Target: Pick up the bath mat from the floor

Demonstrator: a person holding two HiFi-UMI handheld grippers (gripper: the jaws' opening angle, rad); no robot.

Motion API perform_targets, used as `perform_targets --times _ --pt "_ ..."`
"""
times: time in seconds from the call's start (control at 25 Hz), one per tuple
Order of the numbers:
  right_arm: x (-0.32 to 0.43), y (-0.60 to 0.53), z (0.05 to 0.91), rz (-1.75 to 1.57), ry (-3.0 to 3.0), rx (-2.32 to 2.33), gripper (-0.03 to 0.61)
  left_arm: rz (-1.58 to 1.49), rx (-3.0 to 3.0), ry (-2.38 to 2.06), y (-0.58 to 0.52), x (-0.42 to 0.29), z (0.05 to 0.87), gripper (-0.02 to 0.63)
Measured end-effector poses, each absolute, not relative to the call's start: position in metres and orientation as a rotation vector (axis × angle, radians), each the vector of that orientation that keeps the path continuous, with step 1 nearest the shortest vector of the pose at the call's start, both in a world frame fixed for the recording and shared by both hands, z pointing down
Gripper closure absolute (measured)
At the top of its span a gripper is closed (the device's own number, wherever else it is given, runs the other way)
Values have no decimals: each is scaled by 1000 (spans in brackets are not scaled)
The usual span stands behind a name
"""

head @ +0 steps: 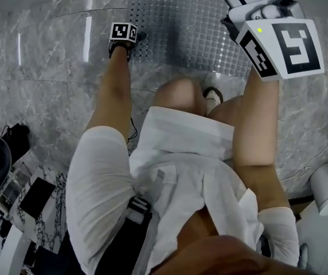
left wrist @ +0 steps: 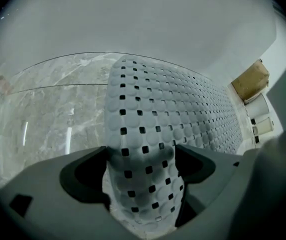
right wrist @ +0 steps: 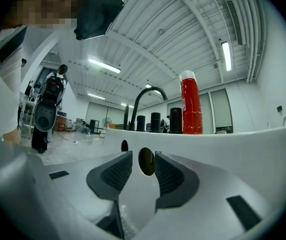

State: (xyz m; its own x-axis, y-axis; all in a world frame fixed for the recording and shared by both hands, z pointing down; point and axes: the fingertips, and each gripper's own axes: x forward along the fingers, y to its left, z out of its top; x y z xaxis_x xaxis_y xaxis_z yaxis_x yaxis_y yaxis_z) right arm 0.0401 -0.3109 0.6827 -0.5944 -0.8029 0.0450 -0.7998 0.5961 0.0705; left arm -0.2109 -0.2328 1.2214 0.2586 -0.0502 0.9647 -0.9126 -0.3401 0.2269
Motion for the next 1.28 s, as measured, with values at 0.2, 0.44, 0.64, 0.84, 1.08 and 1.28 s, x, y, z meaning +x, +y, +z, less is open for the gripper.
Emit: perform_targets --times 0.2,0.44,0.64,0.84,1.08,1.28 --pt "41 -309 688 -92 -2728 1360 434 1182 1639 -881 -231 -207 1220 190" --pt "34 -308 681 -101 -2757 1359 434 1154 1653 -768 -221 -177 1216 325" --pt "26 -304 679 -129 -2754 1334 434 1148 1679 -737 -219 -163 1206 446" --pt "34 -304 675 -118 -2745 1370 435 1123 1696 -666 -214 -147 1190 536" --pt "37 -306 675 -90 -2741 1392 435 1052 1720 -636 -219 -137 1160 561" --pt "38 -303 675 -85 -2744 1422 436 1041 1761 -599 -227 -127 1134 566"
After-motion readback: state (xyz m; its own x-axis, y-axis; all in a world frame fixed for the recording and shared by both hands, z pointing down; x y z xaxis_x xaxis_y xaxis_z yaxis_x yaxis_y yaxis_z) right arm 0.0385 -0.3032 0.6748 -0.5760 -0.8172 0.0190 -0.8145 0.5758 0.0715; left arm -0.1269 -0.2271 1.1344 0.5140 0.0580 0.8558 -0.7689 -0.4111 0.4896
